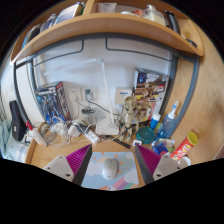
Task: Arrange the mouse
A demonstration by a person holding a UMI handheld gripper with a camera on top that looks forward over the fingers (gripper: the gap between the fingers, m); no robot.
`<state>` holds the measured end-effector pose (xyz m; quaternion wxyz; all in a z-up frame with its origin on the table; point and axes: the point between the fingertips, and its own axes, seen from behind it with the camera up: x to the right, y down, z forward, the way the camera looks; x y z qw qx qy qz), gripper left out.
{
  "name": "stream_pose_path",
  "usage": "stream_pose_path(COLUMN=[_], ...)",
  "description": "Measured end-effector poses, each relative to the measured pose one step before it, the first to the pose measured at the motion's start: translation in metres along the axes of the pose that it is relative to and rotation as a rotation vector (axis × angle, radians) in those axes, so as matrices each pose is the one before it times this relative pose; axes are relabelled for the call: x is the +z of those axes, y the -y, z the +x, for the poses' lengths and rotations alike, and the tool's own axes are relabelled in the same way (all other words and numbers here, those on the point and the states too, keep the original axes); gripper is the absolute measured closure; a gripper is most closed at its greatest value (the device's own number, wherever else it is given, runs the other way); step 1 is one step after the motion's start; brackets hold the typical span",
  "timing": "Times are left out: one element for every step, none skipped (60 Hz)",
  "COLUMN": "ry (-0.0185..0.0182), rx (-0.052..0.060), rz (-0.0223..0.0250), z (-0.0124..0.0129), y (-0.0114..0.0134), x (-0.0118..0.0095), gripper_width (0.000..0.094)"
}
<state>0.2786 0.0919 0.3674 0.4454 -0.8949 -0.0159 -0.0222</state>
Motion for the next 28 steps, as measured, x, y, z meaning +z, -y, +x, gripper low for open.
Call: stream_pose_path(ry=[-0.00271, -0.00264, -0.00302, -0.00328, -0.00336, -0.00342, -0.00411, -0.00216, -0.00158, -0.00075, -0.00007, 0.00010, 0.00002, 0.00058, 0.00182, 0.00338, 0.00310, 0.00452, 0.00431, 0.00271, 0.00040, -0.00160, -0.00361, -0.00513, -0.00325, -0.00285, -0.00186, -0.00115], rx=[0.0029, 0.0006, 0.0009, 0.0009, 0.0004, -0.0018, -0.0028, -0.0035, -0.0024, -0.0020, -0.0013, -0.0006, -0.0007, 0.0006, 0.0017, 0.0008, -0.0007, -0.0011, 0.0004, 0.0001, -0.0009, -0.0009, -0.0016, -0.0009, -0.0008, -0.0004, -0.0002, -0.0009], rz=[0.00279, 0.00291, 0.00214, 0.00164, 0.00161, 0.00124, 0.00000, -0.00025, 0.00011, -0.00053, -0.00080, -0.00118, -0.00115, -0.00140, -0.00127, -0.00173, -0.00159, -0.00128, -0.00102, 0.00109, 0.00213, 0.00271, 0.00301, 0.00238, 0.00144, 0.00084, 0.00037, 0.00031], z=[0.00095, 0.00084, 0.00066, 0.00080, 0.00070, 0.00060, -0.00015, 0.00029, -0.00026, -0.00047, -0.00052, -0.00068, -0.00072, -0.00079, -0.00099, -0.00112, -0.00138, -0.00144, -0.00160, -0.00134, -0.00072, -0.00040, 0.00012, 0.00035, 0.00039, 0.00033, 0.00014, 0.00004], y=[0.00235, 0.00164, 0.00135, 0.00102, 0.00089, 0.00061, 0.00058, -0.00017, -0.00001, -0.00031, -0.00049, -0.00058, -0.00080, -0.00084, -0.00096, -0.00089, -0.00089, -0.00110, -0.00058, -0.00054, -0.00014, 0.00007, 0.00014, 0.00061, 0.00016, 0.00019, 0.00003, 0.00019], x=[-0.00402, -0.00385, -0.00395, -0.00360, -0.00337, -0.00325, -0.00374, -0.00283, -0.00236, -0.00249, -0.00232, -0.00230, -0.00224, -0.00234, -0.00202, -0.00214, -0.00193, -0.00183, -0.00158, -0.00179, -0.00196, -0.00178, -0.00198, -0.00227, -0.00202, -0.00184, -0.00175, -0.00148], gripper_width=[0.0068, 0.0067, 0.0067, 0.0070, 0.0070, 0.0072, 0.0071, 0.0069, 0.0070, 0.0071, 0.0070, 0.0070, 0.0070, 0.0072, 0.0071, 0.0072, 0.0072, 0.0071, 0.0072, 0.0071, 0.0068, 0.0069, 0.0067, 0.0066, 0.0065, 0.0068, 0.0069, 0.0067])
